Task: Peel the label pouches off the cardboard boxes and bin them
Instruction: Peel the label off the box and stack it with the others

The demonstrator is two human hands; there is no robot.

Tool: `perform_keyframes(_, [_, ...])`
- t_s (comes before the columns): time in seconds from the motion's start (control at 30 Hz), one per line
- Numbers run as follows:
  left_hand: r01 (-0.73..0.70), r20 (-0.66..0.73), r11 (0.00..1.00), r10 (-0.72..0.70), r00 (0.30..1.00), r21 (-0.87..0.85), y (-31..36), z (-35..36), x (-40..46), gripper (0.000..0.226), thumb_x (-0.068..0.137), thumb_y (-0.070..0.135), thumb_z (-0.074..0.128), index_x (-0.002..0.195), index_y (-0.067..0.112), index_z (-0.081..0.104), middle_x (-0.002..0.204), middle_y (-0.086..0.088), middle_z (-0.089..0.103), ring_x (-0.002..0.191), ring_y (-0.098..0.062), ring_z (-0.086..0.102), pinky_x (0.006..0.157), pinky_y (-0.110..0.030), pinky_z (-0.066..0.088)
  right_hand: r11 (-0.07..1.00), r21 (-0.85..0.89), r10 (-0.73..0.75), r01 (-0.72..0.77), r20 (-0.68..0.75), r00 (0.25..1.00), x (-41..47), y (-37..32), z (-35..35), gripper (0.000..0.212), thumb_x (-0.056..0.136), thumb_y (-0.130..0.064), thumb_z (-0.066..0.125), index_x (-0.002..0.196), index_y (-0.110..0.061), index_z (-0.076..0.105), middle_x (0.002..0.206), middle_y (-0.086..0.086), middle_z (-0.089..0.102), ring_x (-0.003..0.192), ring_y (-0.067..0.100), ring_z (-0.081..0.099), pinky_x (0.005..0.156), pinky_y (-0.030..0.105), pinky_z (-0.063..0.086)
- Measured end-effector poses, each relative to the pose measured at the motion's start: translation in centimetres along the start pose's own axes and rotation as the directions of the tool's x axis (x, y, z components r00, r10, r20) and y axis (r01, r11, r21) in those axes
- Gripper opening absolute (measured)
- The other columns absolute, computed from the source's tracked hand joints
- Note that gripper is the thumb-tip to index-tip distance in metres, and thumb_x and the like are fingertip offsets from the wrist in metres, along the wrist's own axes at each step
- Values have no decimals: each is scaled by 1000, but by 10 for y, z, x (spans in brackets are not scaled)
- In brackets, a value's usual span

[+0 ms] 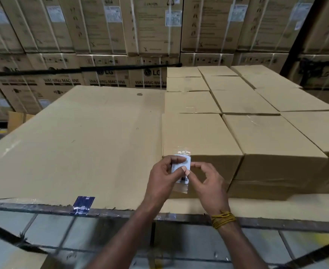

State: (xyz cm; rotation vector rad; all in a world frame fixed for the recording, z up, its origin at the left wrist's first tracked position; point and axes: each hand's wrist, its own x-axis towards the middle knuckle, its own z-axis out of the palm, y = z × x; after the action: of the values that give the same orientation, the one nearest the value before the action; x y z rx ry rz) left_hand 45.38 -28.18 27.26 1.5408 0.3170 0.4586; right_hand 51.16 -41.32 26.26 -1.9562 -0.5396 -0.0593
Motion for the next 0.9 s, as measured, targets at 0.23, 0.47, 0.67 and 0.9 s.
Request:
perform_keyframes(0.23, [123, 11, 992, -123, 992, -36, -41, 12, -85, 10, 95, 11, 65, 103, 16, 67, 98, 6, 74, 88, -5, 70, 69, -19, 55, 989, 62, 140, -136, -62, 988, -90, 23, 6, 10, 89, -22, 70, 99, -23, 71, 87, -9, 72, 73, 6, 70, 66, 35, 61])
perform_keyframes(0.47, [516, 189, 847, -490, 851, -127, -96, 47, -142, 12, 99, 23, 60, 104, 14, 65, 95, -2, 75, 95, -20, 70, 77, -31, 55, 920, -370, 94, -130, -115, 989, -171, 83, -7, 12, 90, -28, 64, 101, -30, 66, 98, -10, 59, 79, 10, 62, 62, 30, 54])
perform_keyframes(0.67, [682, 324, 718, -618, 717, -139, -116, 90, -165, 13, 99, 21, 59, 90, 11, 57, 77, -5, 71, 75, -18, 69, 69, -33, 56, 895, -399, 158, -198, -133, 979, -213, 128, -31, 16, 84, -24, 66, 99, -26, 65, 98, -10, 58, 86, 12, 60, 66, 24, 49])
perform_keyframes(0.9, [850, 279, 527, -812, 513, -29, -176, 182, -171, 12, 97, 8, 52, 99, 6, 64, 80, -13, 72, 67, -23, 68, 71, -35, 59, 888, -303, 298, -347, -196, 934, -247, 221, -88, 17, 82, -27, 62, 97, -27, 70, 104, -10, 55, 100, 9, 56, 88, 21, 45])
